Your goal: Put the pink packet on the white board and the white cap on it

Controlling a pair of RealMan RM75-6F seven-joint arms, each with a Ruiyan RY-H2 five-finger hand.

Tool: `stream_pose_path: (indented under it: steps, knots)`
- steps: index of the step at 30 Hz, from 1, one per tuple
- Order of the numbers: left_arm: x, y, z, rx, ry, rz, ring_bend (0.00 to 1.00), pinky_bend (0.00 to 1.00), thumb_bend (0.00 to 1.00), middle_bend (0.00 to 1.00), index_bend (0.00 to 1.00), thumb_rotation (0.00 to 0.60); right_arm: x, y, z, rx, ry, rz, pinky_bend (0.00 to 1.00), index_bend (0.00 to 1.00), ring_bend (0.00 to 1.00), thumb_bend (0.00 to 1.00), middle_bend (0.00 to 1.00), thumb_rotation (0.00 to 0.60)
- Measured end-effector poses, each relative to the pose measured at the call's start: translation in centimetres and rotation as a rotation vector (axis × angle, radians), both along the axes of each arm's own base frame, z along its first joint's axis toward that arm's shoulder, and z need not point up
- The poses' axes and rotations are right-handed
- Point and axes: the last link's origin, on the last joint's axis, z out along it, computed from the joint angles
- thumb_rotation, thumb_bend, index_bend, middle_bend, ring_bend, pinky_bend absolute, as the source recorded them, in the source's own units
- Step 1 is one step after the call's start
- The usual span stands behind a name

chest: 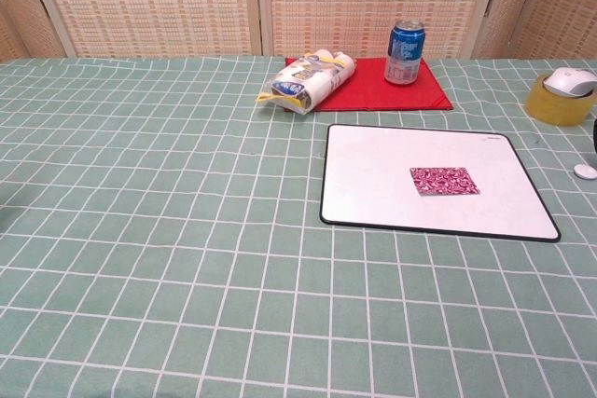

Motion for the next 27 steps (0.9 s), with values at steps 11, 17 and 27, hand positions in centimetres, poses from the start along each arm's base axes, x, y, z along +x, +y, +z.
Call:
stream_pose_path:
  steps: [11,17,27]
  knots:
    - [0.0,0.0,0.0,-0.002,0.000,0.003,0.00,0.11,0.28,0.00,0.00,0.600,-0.2,0.2,-0.2,0.009,0.001,-0.011,1.00,0.43,1.00,0.36,1.00,0.600]
    - [0.0,0.1,0.0,-0.001,0.002,0.004,0.00,0.11,0.28,0.00,0.00,0.600,-0.1,0.0,-0.8,0.017,-0.003,-0.013,1.00,0.43,1.00,0.36,1.00,0.600]
    - [0.0,0.2,0.1,0.015,0.025,-0.003,0.00,0.11,0.28,0.00,0.00,0.600,-0.1,-0.2,-0.9,0.018,-0.002,-0.014,1.00,0.42,1.00,0.35,1.00,0.600]
